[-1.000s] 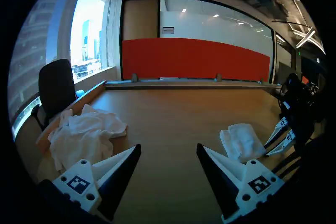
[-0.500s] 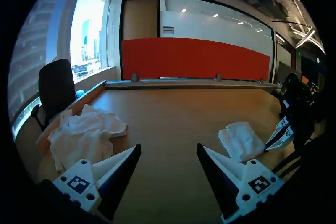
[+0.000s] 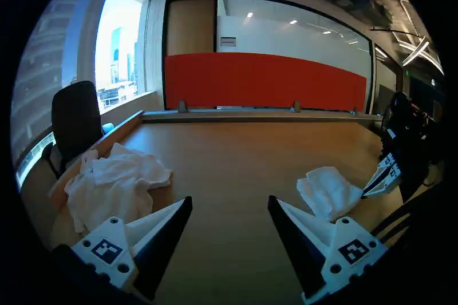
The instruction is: Fold towel
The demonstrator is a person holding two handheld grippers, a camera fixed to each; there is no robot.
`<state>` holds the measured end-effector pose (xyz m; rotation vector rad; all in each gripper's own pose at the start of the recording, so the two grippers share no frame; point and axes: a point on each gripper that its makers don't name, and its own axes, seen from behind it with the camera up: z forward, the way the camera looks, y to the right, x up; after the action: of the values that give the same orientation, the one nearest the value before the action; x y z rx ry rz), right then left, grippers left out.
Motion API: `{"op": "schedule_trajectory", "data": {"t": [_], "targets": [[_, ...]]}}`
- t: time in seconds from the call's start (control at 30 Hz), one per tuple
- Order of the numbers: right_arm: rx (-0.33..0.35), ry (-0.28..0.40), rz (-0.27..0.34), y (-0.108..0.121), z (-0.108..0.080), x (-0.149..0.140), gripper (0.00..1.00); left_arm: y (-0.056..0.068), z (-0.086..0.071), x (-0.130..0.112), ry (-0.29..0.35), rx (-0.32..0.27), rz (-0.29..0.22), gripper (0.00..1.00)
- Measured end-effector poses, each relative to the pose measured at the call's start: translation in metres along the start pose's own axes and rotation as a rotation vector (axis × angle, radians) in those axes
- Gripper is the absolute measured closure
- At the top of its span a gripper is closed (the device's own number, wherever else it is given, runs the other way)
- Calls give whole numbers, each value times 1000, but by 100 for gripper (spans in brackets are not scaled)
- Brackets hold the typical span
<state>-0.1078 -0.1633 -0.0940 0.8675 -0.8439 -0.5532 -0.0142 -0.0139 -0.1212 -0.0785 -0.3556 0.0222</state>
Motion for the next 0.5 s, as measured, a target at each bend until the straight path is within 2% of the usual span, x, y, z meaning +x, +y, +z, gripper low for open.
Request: {"op": "schedule_trajectory", "data": {"t": [0.5], "targets": [[-32, 143, -17, 29, -42, 79, 95, 2, 3, 9, 17, -5, -10, 2]]}}
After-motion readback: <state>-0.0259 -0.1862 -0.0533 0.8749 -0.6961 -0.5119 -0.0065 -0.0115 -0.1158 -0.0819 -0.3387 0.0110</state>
